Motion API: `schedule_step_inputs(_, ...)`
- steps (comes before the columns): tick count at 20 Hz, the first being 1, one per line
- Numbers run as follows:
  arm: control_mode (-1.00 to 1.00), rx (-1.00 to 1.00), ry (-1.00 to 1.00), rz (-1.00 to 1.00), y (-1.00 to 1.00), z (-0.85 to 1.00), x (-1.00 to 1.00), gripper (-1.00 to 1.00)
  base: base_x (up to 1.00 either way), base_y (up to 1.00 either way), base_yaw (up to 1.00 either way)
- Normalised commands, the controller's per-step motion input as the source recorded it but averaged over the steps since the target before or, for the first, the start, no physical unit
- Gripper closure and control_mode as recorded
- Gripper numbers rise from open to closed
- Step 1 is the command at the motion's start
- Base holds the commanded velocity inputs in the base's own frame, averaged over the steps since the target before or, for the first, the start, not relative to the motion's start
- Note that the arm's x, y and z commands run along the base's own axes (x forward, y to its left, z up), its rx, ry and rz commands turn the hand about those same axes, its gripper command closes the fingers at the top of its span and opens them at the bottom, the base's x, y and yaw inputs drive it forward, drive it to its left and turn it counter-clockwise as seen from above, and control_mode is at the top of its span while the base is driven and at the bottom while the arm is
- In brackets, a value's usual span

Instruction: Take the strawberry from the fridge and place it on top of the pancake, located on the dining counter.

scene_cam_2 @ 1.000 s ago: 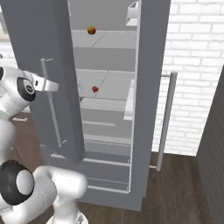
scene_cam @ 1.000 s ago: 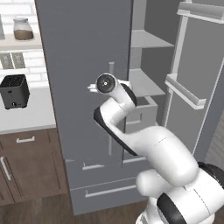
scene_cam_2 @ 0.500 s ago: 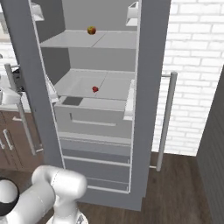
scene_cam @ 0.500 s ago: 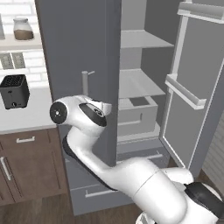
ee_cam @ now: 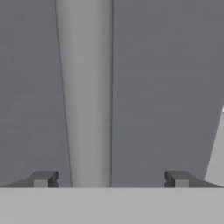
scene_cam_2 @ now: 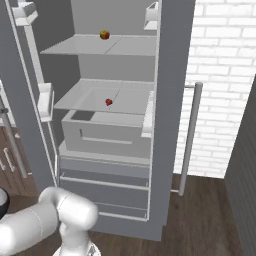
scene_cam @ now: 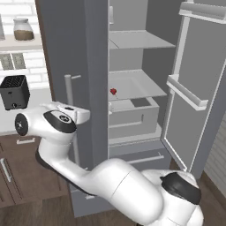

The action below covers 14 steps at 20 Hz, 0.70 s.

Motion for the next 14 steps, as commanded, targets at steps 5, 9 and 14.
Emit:
schedule_step_inputs(5, -1.0, 0.0, -0.02, -0.1, 0.49, 0.0, 0.0, -1.0, 0.0, 0.0, 0.0)
schedule_step_inputs(9, -1.0, 0.0, -0.04, -0.04, 0.25, -0.03, -0.37, -1.0, 0.0, 0.0, 0.0)
schedule_step_inputs(14, -1.0, 0.11, -0.2, 0.05, -0.49, 0.0, -1.0, -1.0, 0.0, 0.0, 0.0)
